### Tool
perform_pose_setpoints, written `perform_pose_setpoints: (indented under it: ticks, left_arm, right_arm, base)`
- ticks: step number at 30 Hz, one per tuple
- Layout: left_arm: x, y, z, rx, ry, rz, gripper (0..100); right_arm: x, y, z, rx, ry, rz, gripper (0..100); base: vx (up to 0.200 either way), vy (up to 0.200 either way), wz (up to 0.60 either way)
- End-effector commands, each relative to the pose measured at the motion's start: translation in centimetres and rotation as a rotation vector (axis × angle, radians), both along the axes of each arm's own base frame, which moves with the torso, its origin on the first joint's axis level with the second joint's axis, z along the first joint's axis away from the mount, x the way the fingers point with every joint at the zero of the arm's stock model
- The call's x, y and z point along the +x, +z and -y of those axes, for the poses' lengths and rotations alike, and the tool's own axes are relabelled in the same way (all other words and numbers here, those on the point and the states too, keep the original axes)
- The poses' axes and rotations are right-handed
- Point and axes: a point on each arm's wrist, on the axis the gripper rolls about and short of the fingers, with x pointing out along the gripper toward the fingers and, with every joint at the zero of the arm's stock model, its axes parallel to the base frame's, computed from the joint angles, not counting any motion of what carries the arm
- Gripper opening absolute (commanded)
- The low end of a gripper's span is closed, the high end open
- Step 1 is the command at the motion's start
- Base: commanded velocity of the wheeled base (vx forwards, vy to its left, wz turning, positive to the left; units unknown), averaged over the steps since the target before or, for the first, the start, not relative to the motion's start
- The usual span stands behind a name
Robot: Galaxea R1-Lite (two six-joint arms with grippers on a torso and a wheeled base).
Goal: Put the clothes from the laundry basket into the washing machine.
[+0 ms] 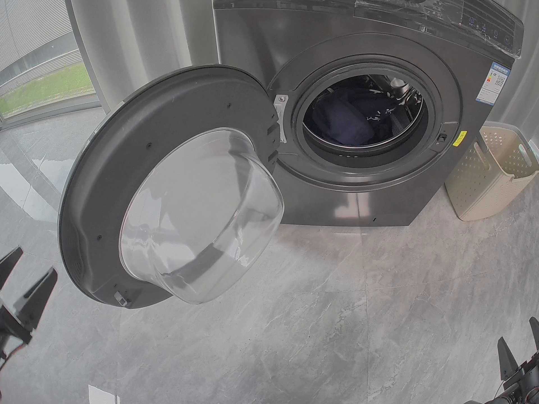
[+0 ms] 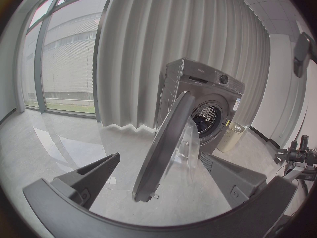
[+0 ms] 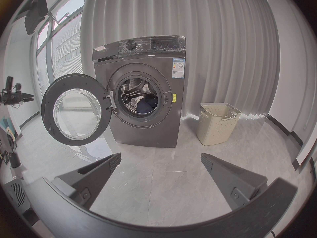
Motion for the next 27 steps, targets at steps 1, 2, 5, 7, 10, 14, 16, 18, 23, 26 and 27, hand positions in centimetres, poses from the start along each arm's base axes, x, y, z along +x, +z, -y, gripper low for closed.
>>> perform_pose_setpoints:
  ticks: [1, 2, 5, 7, 10, 14, 16, 18, 23, 26, 27]
  left_arm:
    - [8.9, 2.1, 1.0, 0.010, -0.067, -0.118, 100]
    - [9.9, 2.9, 1.1, 0.009, -0.070, -0.099, 100]
    - [10.3, 3.5, 1.3, 0.007, -0.086, -0.085, 100]
    - [10.4, 3.6, 1.4, 0.008, -0.102, -0.088, 100]
    - [10.9, 2.9, 1.5, 0.017, -0.123, -0.121, 100]
    - [11.0, 2.5, 2.2, 0.018, -0.171, -0.140, 100]
    - [11.0, 2.7, 2.6, 0.015, -0.197, -0.135, 100]
    - [10.7, 2.9, 3.2, 0.015, -0.240, -0.123, 100]
    - [9.2, 3.4, 5.4, 0.006, -0.410, -0.099, 100]
    - [8.3, 3.6, 6.1, -0.018, -0.483, -0.093, 100]
    - [7.6, 4.0, 6.6, -0.030, -0.531, -0.079, 100]
  right_arm:
    - [0.0, -0.5, 0.0, 0.000, 0.000, -0.003, 100]
    - [0.0, -0.5, 0.0, 0.000, 0.000, -0.003, 100]
    - [0.0, -0.5, 0.0, 0.002, -0.001, -0.003, 100]
    - [0.0, -0.5, 0.0, 0.002, -0.001, -0.003, 100]
    - [0.0, -0.5, 0.0, 0.000, 0.000, -0.003, 100]
    - [0.0, -0.5, 0.0, 0.000, 0.000, -0.003, 100]
    - [0.0, -0.5, 0.0, 0.000, 0.000, -0.003, 100]
    - [0.0, -0.5, 0.0, 0.000, 0.000, -0.003, 100]
    - [0.0, -0.5, 0.0, 0.000, 0.000, -0.003, 100]
    - [0.0, -0.5, 0.0, 0.000, 0.000, -0.003, 100]
    - [0.0, -0.5, 0.0, 0.000, 0.000, -0.003, 100]
  base:
    - [0.000, 0.000, 0.00]
    - [0.000, 0.000, 0.00]
    - [0.000, 0.000, 0.00]
    - [0.000, 0.000, 0.00]
    - [0.000, 0.000, 0.00]
    - [0.000, 0.000, 0.00]
    - [0.000, 0.000, 0.00]
    - [0.000, 0.000, 0.00]
    - [0.000, 0.000, 0.00]
    - [0.000, 0.000, 0.00]
    - [0.000, 0.000, 0.00]
